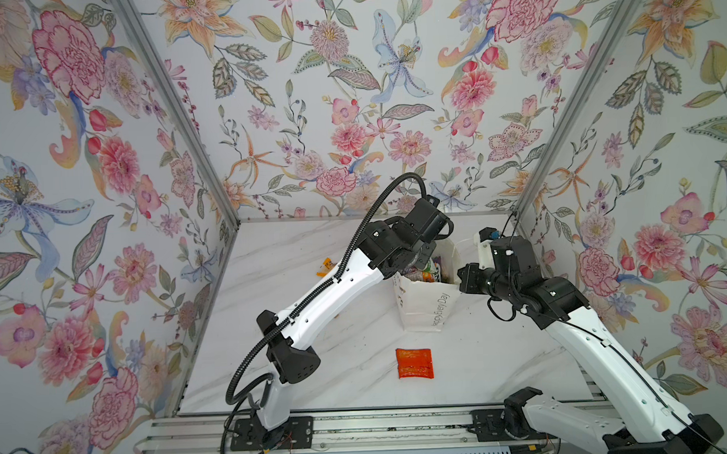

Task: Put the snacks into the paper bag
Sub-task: 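Lower the green snack pack into the paper bag with the left gripper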

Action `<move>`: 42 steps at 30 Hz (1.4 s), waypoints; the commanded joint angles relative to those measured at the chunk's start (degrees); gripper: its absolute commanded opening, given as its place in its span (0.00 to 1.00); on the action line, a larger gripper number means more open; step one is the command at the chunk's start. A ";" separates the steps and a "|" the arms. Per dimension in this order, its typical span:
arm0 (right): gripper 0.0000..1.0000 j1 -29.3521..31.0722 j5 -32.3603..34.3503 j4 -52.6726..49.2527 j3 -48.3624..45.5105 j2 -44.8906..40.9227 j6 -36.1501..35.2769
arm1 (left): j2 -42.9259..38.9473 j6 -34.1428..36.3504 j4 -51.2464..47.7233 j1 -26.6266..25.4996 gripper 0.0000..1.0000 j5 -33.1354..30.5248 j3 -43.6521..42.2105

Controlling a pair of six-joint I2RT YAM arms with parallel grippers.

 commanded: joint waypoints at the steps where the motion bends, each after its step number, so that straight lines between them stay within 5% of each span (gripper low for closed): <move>1: 0.00 0.52 1.10 2.79 1.30 -0.39 0.61 | -4.53 -0.37 3.54 -0.02 0.00 -2.35 -0.95; 11: 0.00 0.52 1.18 2.83 1.08 -0.03 0.62 | -0.85 -0.24 3.57 0.12 0.00 -0.21 -3.64; 42: 0.00 0.54 1.86 2.82 0.09 -0.74 0.72 | 13.71 1.57 -3.59 -0.70 0.00 8.53 6.70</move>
